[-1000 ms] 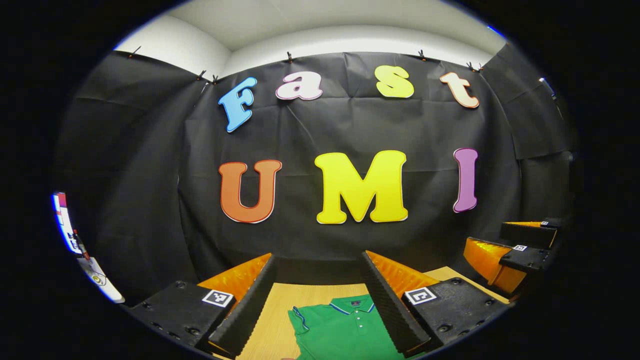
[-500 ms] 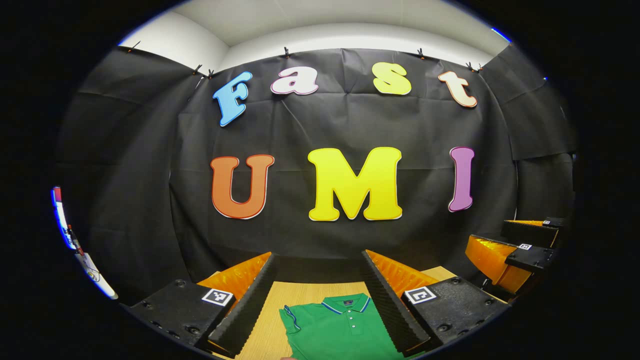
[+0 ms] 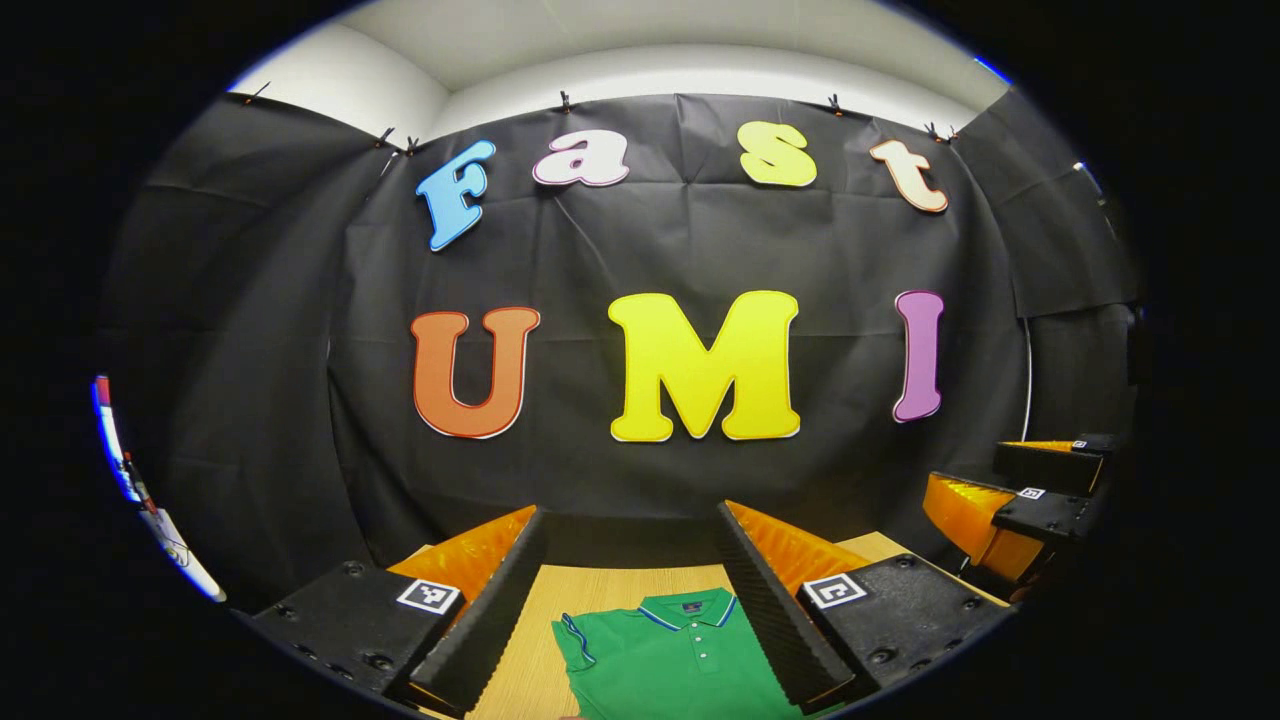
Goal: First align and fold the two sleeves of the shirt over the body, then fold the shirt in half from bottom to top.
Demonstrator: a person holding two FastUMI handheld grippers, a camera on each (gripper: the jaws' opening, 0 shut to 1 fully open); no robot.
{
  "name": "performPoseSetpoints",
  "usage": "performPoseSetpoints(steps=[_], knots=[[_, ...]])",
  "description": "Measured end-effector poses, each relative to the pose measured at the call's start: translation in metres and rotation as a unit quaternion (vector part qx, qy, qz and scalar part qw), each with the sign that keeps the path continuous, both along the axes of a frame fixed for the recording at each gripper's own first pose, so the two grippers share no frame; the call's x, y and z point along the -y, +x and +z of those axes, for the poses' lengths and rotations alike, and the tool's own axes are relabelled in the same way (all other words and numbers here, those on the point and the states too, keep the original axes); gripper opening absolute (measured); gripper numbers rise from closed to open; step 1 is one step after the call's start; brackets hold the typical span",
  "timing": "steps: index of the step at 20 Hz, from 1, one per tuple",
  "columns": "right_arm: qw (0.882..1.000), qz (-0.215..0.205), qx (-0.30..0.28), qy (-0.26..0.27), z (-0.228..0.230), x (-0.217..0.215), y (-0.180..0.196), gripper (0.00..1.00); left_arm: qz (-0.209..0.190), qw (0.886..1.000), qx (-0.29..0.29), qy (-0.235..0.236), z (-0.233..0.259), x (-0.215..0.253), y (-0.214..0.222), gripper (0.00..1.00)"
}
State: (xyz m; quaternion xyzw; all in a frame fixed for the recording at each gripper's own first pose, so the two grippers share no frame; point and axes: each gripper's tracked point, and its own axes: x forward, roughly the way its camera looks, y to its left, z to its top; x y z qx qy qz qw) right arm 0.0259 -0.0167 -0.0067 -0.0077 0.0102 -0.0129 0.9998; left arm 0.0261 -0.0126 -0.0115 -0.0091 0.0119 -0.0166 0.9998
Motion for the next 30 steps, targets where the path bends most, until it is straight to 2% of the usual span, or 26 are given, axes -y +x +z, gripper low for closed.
performPoseSetpoints(steps=[7,9,11,13,14,15,17,22,30], knots=[[0.999,0.013,-0.044,0.002,-0.030,0.009,0.021,0.95,0.006,1.000,0.000,0.000,-0.002,0.004,0.012,1.00],[0.998,0.012,-0.056,-0.001,-0.041,0.019,0.028,0.97,0.008,1.000,0.000,0.001,-0.004,0.006,0.018,1.00],[0.998,0.012,-0.067,-0.002,-0.053,0.029,0.037,0.95,0.009,1.000,-0.005,-0.004,-0.008,0.010,0.021,1.00],[0.996,0.013,-0.084,-0.002,-0.073,0.041,0.049,0.97,0.013,1.000,-0.009,-0.006,-0.011,0.011,0.025,1.00],[0.995,0.014,-0.097,-0.004,-0.086,0.047,0.057,0.94,0.017,1.000,-0.010,-0.006,-0.011,0.011,0.027,1.00],[0.994,0.015,-0.110,-0.003,-0.100,0.054,0.066,0.95,0.021,1.000,-0.011,-0.005,-0.012,0.010,0.030,1.00],[0.990,0.016,-0.143,-0.008,-0.136,0.067,0.081,0.97,0.024,1.000,-0.015,-0.001,-0.016,0.013,0.038,1.00],[0.973,0.045,-0.227,-0.013,-0.221,0.085,0.115,0.95,0.048,0.999,-0.017,0.007,-0.025,0.013,0.059,1.00],[0.950,0.055,-0.307,-0.009,-0.320,0.105,0.175,0.97,0.076,0.996,-0.044,0.022,-0.042,0.022,0.076,1.00]])
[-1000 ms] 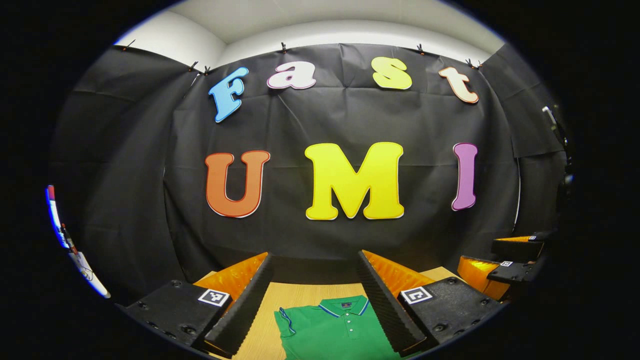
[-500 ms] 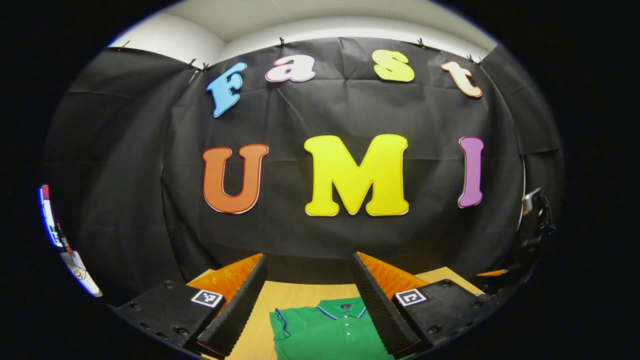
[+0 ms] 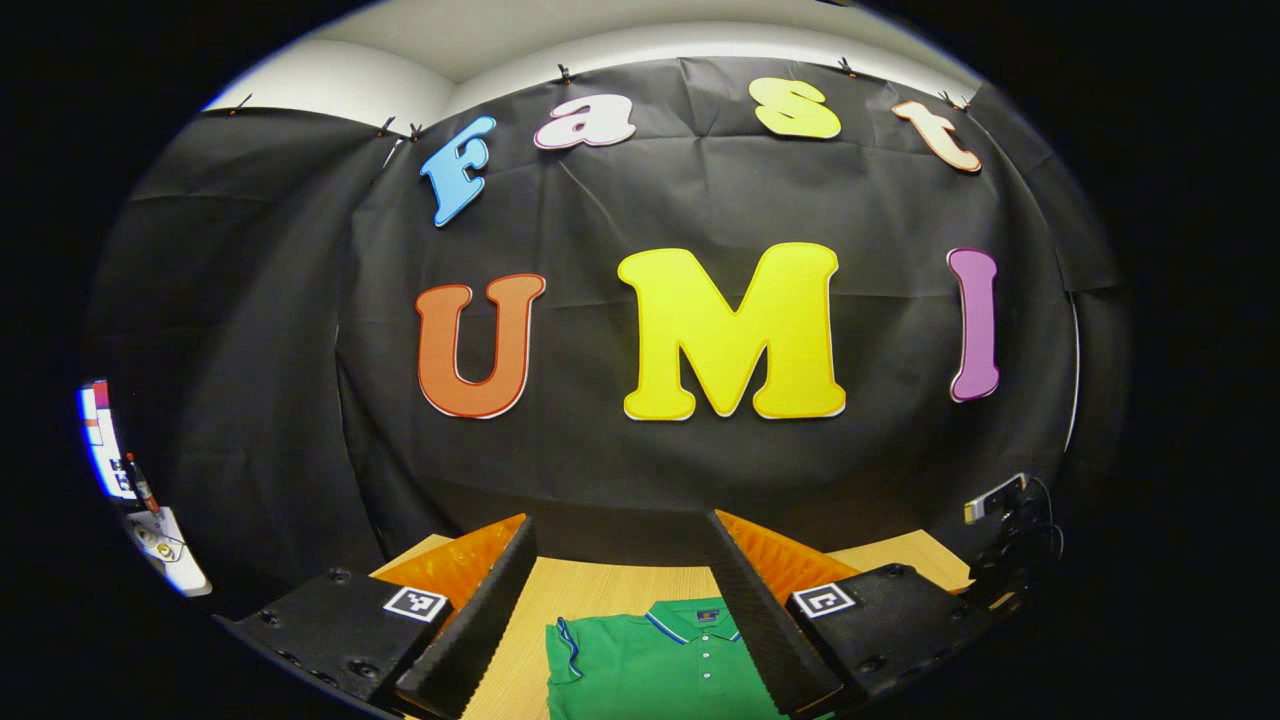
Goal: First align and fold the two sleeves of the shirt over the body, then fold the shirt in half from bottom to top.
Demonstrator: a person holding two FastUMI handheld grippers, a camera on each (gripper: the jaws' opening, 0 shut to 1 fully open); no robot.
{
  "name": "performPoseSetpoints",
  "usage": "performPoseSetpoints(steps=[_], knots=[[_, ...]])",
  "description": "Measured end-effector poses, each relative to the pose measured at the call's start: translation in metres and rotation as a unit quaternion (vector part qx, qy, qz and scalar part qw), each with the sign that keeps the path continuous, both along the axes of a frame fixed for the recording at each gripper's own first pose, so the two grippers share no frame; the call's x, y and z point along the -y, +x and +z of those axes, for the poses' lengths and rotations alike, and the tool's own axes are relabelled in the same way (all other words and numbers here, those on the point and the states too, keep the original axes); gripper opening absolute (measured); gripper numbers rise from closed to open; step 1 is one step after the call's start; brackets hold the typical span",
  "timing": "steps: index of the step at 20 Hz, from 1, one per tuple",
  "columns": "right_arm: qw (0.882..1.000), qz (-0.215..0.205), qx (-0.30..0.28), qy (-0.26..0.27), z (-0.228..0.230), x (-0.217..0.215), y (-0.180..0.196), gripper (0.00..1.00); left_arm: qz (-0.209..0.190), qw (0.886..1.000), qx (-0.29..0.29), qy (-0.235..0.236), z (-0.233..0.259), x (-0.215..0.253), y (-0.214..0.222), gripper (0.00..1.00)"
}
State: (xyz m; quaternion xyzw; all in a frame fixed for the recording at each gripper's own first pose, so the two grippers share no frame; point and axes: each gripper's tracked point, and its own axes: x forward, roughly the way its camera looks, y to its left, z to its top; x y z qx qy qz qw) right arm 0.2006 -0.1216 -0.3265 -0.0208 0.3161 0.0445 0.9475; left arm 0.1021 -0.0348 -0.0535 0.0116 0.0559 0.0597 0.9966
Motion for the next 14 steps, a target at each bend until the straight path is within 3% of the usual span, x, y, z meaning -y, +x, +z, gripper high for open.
performPoseSetpoints(steps=[5,7,12,14], knots=[[0.999,0.000,-0.045,0.008,-0.049,0.003,0.014,0.96,0.012,1.000,-0.015,0.010,-0.010,0.002,0.005,1.00],[0.998,-0.008,-0.062,0.025,-0.063,0.002,0.019,0.92,0.022,0.999,-0.021,0.012,-0.013,-0.002,0.007,1.00],[0.993,-0.016,-0.103,0.051,-0.087,0.000,0.017,0.45,0.030,0.999,-0.041,0.009,-0.021,0.000,0.004,1.00],[0.993,-0.024,-0.107,0.046,-0.090,0.007,0.020,0.46,0.031,0.999,-0.040,0.019,-0.017,0.000,0.003,1.00]])
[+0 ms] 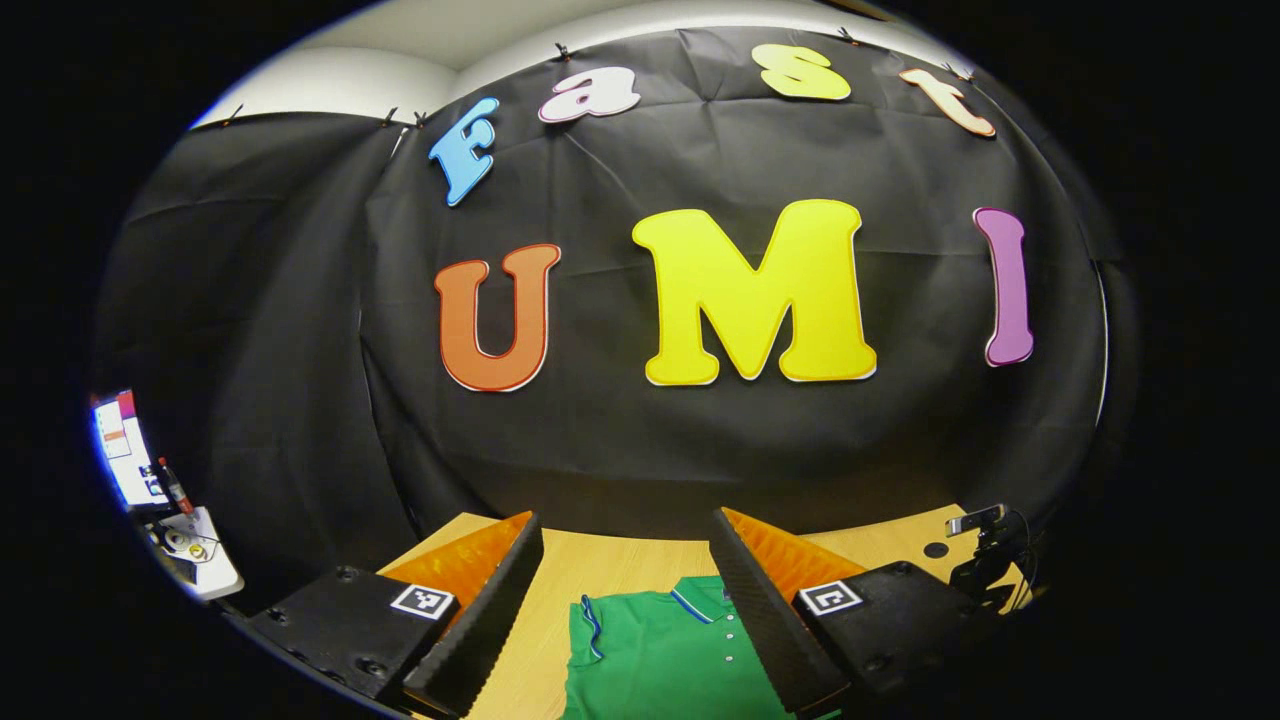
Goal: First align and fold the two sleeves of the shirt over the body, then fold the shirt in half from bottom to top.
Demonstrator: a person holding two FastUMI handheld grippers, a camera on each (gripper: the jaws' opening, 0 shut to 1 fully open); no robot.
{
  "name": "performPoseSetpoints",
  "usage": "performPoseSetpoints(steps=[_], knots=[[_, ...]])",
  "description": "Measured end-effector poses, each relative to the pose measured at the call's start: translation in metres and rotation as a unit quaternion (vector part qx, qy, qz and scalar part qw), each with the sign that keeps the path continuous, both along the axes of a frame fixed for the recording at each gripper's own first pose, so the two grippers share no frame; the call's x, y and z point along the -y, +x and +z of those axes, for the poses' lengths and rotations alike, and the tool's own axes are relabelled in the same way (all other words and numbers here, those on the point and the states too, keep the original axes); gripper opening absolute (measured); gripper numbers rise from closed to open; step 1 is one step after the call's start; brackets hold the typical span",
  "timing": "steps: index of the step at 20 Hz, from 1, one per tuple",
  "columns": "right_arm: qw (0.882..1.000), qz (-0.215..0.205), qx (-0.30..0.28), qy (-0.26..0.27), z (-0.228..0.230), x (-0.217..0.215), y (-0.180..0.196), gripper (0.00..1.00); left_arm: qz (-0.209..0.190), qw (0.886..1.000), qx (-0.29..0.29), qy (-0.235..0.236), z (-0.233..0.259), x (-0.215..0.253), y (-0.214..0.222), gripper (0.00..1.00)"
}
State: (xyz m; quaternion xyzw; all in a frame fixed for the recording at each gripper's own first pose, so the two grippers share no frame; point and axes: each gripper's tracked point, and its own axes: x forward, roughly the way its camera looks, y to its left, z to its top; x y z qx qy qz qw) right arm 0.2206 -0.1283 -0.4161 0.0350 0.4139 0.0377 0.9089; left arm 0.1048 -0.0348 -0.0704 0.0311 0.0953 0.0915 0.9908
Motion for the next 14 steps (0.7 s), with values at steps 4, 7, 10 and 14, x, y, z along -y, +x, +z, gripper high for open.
performPoseSetpoints(steps=[4,7,10,14], knots=[[1.000,-0.003,-0.010,0.019,0.004,-0.003,0.000,0.08,-0.001,1.000,0.005,0.002,0.004,0.003,0.000,1.00],[1.000,-0.007,0.003,0.027,0.017,-0.001,0.000,0.00,0.000,1.000,0.004,-0.007,0.005,0.003,-0.004,1.00],[0.999,-0.011,0.019,0.031,0.038,-0.002,0.000,0.00,0.000,1.000,0.004,-0.019,0.003,0.002,-0.007,1.00],[0.998,-0.020,0.047,0.028,0.072,-0.012,0.002,0.00,0.003,0.999,0.002,-0.037,0.001,-0.009,-0.015,1.00]])
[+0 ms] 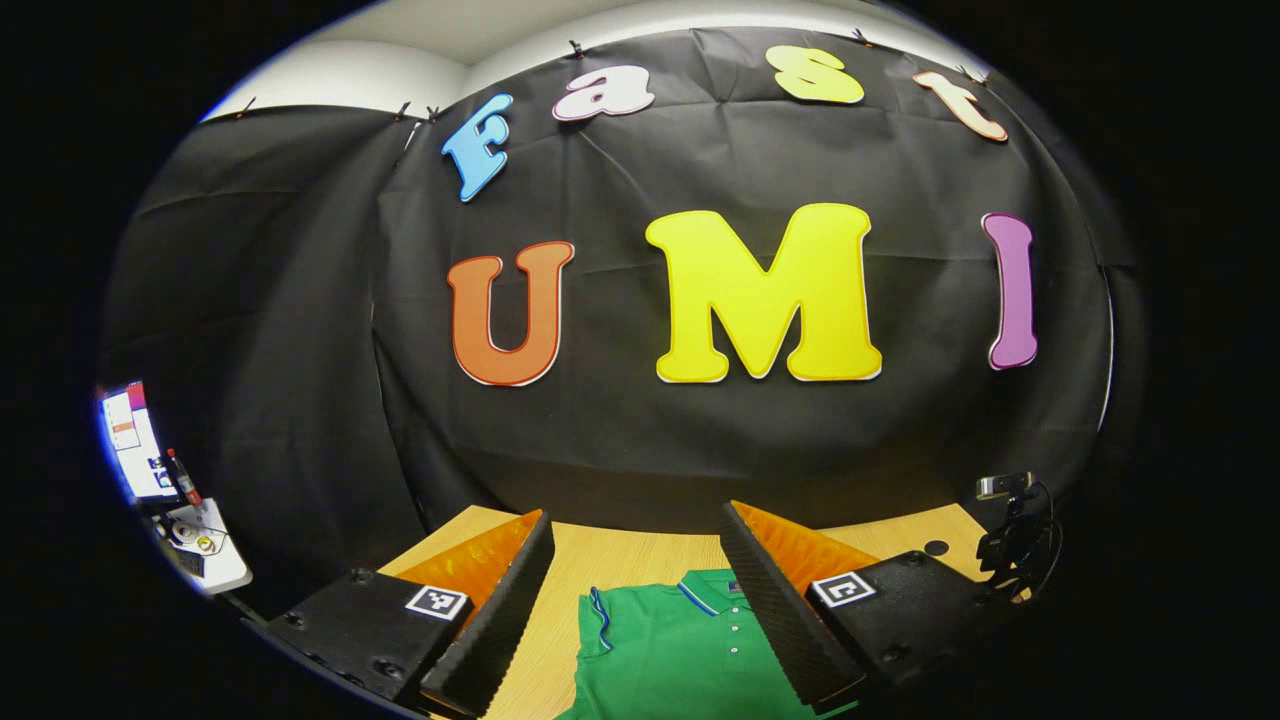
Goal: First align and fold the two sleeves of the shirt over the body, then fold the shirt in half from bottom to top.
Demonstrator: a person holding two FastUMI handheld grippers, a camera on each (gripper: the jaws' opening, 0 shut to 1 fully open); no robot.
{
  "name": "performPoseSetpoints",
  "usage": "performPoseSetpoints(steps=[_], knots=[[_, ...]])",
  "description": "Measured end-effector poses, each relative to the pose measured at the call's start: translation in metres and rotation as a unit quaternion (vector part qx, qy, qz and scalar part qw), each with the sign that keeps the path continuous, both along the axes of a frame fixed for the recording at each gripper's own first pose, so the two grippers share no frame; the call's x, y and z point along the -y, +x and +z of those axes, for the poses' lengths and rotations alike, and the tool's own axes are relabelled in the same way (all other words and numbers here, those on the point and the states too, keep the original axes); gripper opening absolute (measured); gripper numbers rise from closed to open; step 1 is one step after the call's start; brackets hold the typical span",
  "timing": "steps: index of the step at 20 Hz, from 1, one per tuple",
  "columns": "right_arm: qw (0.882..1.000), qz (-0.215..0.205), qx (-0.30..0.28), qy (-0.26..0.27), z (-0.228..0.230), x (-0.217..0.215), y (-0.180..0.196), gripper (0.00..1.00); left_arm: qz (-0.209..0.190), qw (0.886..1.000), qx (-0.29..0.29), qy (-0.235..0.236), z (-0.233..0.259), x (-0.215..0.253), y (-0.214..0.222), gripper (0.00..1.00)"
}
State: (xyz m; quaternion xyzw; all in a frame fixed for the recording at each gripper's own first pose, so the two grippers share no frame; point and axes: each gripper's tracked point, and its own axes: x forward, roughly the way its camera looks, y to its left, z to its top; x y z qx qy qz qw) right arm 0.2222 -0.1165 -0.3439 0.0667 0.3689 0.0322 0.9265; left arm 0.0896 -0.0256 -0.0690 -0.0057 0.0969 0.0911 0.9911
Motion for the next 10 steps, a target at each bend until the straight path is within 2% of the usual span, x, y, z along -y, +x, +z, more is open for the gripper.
performPoseSetpoints(steps=[6,10], knots=[[1.000,0.009,0.012,-0.017,0.024,-0.050,0.008,0.00,0.013,1.000,-0.007,-0.016,-0.006,-0.040,-0.022,1.00],[0.999,0.016,0.001,-0.035,0.017,-0.087,0.013,0.00,0.037,0.999,-0.008,-0.012,-0.005,-0.077,-0.043,1.00]])
